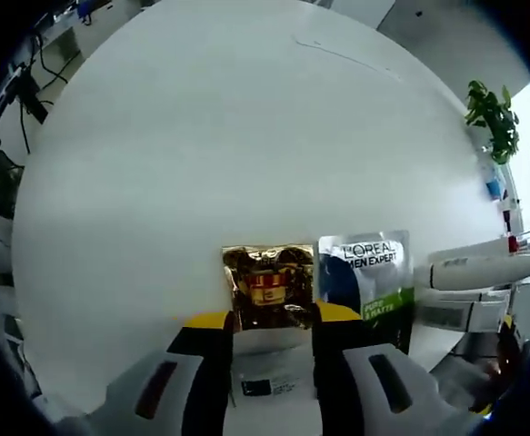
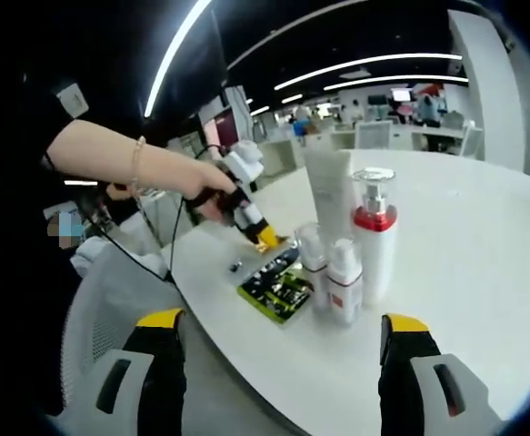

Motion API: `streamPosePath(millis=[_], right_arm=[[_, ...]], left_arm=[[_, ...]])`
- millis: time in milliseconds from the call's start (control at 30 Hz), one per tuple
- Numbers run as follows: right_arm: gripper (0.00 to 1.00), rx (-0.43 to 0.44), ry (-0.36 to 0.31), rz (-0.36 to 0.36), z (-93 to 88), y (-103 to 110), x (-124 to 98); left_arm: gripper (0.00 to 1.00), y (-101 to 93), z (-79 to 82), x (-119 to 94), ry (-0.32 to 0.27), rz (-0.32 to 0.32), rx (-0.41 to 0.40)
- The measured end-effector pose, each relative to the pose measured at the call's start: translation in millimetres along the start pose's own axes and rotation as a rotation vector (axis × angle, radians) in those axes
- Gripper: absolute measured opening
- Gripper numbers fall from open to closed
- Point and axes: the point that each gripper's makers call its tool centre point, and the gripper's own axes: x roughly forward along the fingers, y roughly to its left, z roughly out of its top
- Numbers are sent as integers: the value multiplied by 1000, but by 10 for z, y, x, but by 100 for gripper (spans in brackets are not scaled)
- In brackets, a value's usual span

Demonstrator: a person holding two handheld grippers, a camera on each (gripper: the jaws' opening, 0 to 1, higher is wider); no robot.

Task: Arrange the skincare products in the storage area until every visible bottle or jar stands upright without overlapping.

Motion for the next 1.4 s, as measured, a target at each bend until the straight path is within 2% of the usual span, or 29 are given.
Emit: streamPosePath(millis=[200, 633, 900, 1200, 1400], right_arm=[[93, 2, -6, 7, 9, 14, -5], [92, 5, -15, 13, 23, 21, -18], [92, 10, -18, 15, 30, 26, -25], [92, 10, -14, 18, 23, 23, -19], [92, 10, -10, 17, 18, 21, -14]], left_arm=[[36, -13, -28, 53, 17, 8, 3], [41, -35, 3, 46, 4, 9, -32], [42, -32, 31, 68, 5, 7, -19], [44, -58, 43, 63, -5, -12, -16], [45, -54, 92, 24, -31, -26, -27]])
